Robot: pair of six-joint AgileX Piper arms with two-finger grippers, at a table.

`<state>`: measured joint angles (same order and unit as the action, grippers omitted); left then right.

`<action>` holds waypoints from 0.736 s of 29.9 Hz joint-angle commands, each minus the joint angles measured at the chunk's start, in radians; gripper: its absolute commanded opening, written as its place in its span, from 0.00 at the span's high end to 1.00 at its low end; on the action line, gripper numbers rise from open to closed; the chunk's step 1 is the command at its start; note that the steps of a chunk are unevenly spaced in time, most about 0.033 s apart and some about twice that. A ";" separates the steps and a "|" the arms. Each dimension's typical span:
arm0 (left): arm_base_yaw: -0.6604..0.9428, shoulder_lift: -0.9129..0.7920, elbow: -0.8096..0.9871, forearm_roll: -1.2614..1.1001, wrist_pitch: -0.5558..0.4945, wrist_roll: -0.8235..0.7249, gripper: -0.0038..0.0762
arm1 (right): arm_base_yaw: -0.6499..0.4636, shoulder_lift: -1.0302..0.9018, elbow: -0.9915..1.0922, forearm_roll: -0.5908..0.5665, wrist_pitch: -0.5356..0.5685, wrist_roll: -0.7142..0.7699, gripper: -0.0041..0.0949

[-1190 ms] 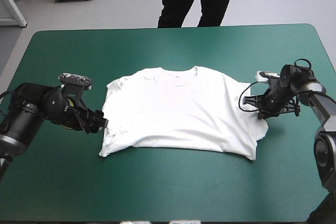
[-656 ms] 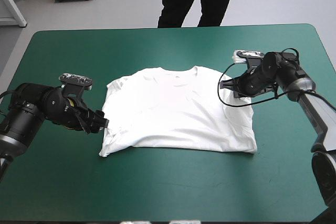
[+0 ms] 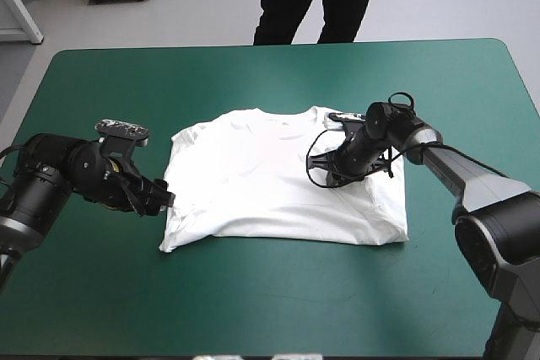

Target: Fold the cloth

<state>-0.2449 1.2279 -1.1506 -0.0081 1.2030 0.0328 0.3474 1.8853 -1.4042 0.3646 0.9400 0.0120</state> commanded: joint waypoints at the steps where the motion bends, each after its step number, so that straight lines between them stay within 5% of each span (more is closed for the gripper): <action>1: -0.003 -0.026 -0.033 -0.007 -0.020 -0.011 0.23 | 0.003 -0.051 -0.065 0.019 0.082 -0.003 0.45; 4: -0.003 -0.026 -0.033 -0.007 -0.020 -0.011 0.23 | 0.003 -0.087 -0.105 0.015 0.107 -0.005 0.34; 22: -0.003 0.003 -0.013 0.001 0.014 -0.139 0.23 | 0.001 -0.436 -0.125 -0.359 0.257 0.165 0.35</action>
<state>-0.2449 1.2383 -1.1506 -0.0071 1.2214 -0.0787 0.3485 1.5165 -1.4977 0.0371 1.2063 0.1568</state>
